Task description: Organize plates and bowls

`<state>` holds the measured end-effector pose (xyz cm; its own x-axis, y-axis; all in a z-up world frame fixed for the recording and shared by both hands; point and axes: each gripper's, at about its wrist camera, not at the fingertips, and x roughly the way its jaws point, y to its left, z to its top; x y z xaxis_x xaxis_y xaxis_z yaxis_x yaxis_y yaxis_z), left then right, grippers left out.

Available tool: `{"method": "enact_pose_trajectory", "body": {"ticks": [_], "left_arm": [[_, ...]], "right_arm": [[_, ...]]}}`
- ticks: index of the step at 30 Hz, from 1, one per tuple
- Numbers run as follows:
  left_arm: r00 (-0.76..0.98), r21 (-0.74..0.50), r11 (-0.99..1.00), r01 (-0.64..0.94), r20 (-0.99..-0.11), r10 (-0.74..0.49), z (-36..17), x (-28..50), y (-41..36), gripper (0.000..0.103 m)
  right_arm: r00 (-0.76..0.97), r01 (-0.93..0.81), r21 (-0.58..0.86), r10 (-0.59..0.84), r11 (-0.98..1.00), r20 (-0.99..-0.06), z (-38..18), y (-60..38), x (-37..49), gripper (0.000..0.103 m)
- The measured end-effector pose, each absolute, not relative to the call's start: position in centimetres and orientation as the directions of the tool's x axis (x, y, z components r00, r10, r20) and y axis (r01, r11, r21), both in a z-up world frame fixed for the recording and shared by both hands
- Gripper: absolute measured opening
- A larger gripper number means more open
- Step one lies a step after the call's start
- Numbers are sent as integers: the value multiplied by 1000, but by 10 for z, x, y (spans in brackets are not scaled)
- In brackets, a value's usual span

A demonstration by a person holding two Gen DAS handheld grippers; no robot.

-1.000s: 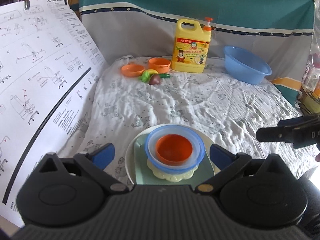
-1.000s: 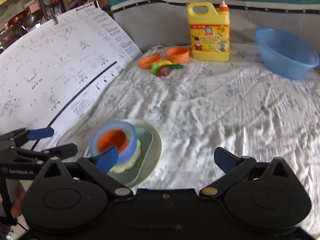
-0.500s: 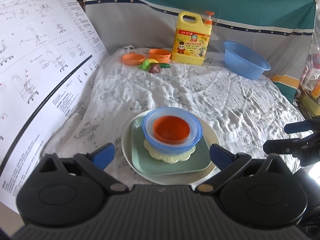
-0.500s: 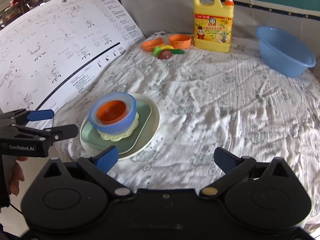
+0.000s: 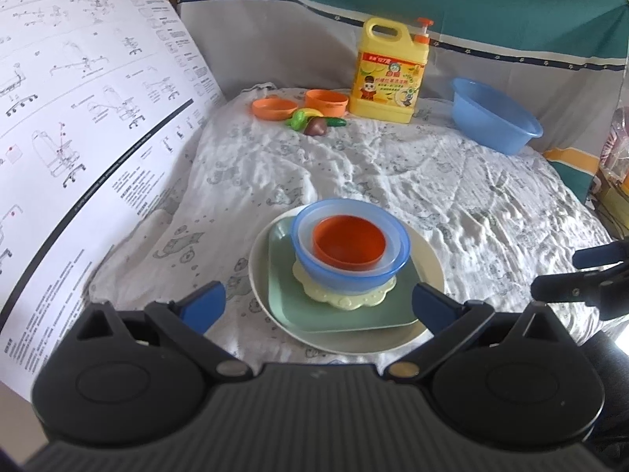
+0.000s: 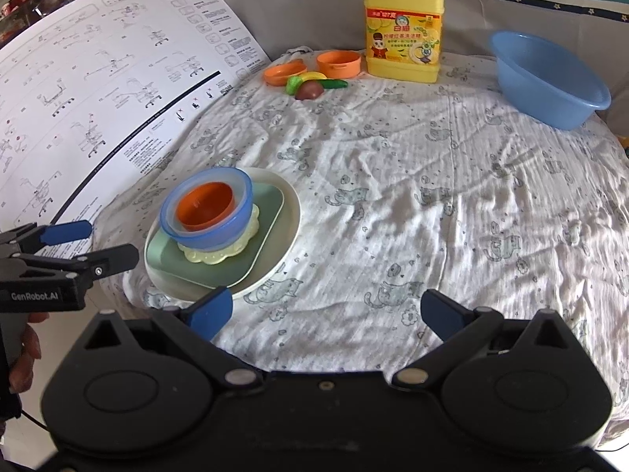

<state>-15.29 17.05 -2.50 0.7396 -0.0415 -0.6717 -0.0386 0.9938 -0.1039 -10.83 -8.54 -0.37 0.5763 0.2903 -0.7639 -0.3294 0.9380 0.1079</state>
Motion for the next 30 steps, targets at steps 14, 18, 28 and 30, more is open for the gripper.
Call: {"method": "enact_pose_trajectory", "body": {"ticks": [14,18,28,30], "left_arm": [[708,-82,996,-35,-705,-33,-34,-148,166,103],[699,-81,996,-31,-714,-37,-36,-146,165,103],[685,-30,999,-18,-729,-10,-40,-142,157,103],[683,-29,999,-14,-731,-12,-40,-141,157,103]], "right_arm": [[542,-322,96,267,942,-797,-12,-83,-103,103],[538,-322,96,265,942,-800,-13,-83,-102,103],[533,-322,92,261,942,-805,-14,-84,-100,103],[530,-320,94,260,943,-807,-14,-85,-100,103]]}}
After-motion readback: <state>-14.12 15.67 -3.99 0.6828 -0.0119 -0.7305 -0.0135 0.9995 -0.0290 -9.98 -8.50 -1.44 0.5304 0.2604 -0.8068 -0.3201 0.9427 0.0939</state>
